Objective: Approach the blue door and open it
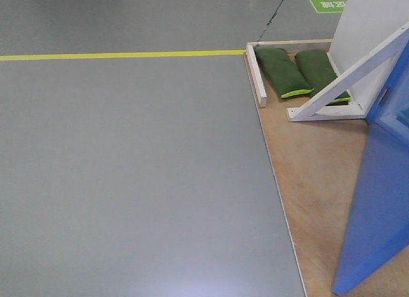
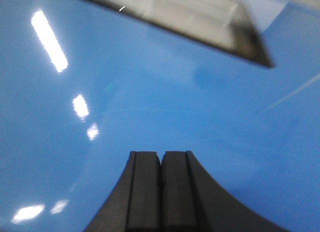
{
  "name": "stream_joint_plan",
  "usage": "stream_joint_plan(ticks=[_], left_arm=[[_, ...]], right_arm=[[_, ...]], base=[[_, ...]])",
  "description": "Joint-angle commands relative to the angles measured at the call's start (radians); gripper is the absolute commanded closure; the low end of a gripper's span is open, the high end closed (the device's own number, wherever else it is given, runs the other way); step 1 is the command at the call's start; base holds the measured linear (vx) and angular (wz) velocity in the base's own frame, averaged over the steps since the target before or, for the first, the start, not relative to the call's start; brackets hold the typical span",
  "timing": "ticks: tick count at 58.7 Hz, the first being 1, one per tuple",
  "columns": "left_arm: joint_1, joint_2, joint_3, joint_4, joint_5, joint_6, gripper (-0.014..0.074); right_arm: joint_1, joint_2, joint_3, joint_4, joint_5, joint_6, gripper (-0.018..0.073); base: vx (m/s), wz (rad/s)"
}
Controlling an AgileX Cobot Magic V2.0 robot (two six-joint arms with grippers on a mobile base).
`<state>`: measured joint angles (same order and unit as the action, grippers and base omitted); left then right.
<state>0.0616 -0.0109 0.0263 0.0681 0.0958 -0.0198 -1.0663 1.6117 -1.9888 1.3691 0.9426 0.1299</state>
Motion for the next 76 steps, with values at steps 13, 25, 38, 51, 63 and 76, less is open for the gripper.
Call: stream_joint_plan(ticks=[13, 25, 38, 51, 63, 76], left_arm=[[0.001, -0.014, -0.020, -0.002, -0.084, -0.007, 0.0524], [0.001, -0.014, -0.020, -0.002, -0.084, -0.007, 0.0524], [0.001, -0.014, -0.020, -0.002, -0.084, -0.007, 0.0524], [0.001, -0.014, -0.020, -0.002, -0.084, -0.007, 0.0524], [0.001, -0.014, -0.020, -0.002, -0.084, -0.007, 0.0524], [0.001, -0.014, -0.020, -0.002, -0.084, -0.007, 0.0524]], right_arm=[[0.201, -0.079, -0.041, 0.097, -0.020, -0.019, 0.0561], [0.296, -0.033, -0.041, -0.012, -0.179, -0.019, 0.0561], [0.362, 0.041, -0.041, -0.095, -0.235, -0.019, 0.0561], [0.459, 0.083, -0.041, -0.171, -0.251, -0.019, 0.0561], [0.518, 0.114, -0.041, -0.250, -0.250, -0.019, 0.0561], [0.569, 0.143, -0.041, -0.255, -0.252, -0.019, 0.0561]], base=[[0.00, 0.00], [0.00, 0.00], [0.00, 0.00], [0.00, 0.00], [0.00, 0.00], [0.00, 0.00]])
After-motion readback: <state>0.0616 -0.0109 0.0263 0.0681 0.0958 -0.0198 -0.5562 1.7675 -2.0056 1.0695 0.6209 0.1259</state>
